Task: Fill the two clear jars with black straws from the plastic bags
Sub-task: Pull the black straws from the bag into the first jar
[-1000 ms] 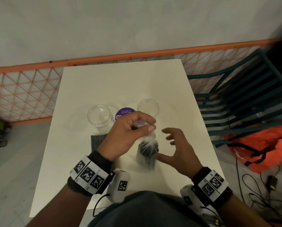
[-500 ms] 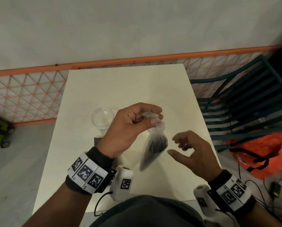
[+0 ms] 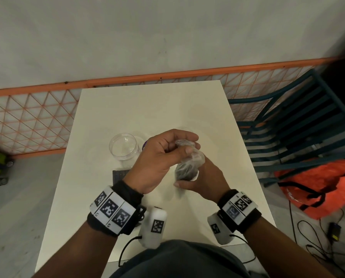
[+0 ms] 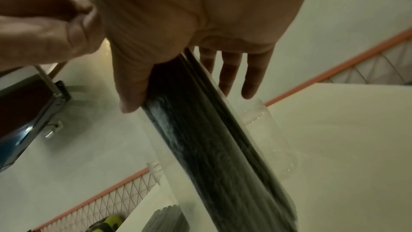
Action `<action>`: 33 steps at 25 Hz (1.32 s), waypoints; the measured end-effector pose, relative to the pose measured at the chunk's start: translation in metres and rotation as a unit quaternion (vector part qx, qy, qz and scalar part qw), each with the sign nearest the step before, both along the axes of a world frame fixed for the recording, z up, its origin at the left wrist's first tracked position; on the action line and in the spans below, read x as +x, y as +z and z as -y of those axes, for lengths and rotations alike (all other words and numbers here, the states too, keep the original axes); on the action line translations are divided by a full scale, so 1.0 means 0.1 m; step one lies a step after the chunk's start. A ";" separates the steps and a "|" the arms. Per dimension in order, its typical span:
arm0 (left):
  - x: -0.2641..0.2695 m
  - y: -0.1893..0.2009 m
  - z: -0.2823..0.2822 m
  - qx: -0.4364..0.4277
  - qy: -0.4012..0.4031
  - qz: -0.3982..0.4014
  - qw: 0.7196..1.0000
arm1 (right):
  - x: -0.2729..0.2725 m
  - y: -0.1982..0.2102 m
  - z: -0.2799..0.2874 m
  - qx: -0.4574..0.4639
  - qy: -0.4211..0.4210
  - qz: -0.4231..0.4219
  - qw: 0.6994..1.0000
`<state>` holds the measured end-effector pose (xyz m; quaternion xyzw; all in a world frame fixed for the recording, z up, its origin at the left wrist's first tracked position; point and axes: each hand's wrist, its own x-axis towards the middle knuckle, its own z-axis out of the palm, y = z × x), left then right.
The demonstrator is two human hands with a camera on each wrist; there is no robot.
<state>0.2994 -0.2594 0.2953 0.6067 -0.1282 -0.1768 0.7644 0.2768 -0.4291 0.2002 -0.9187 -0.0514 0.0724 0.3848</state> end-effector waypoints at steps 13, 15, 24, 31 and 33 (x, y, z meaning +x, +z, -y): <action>-0.23 -0.78 -0.29 0.168 0.053 0.007 0.984 | -0.10 -0.38 -0.01 0.040 -0.021 -0.049 0.998; -0.32 -1.04 -0.25 0.266 -0.003 -0.005 0.964 | -0.09 -0.38 0.03 0.064 -0.021 -0.091 0.994; -0.31 -1.29 -0.01 0.281 0.063 0.048 0.957 | 0.01 -0.54 -0.08 -0.082 0.036 -0.204 0.975; -0.38 -1.64 -0.06 0.378 0.000 -0.011 0.926 | -0.03 -0.73 0.00 -0.139 0.098 -0.254 0.952; -0.41 -1.63 -0.03 0.358 0.005 -0.010 0.934 | -0.02 -0.78 0.01 -0.138 0.090 -0.252 0.954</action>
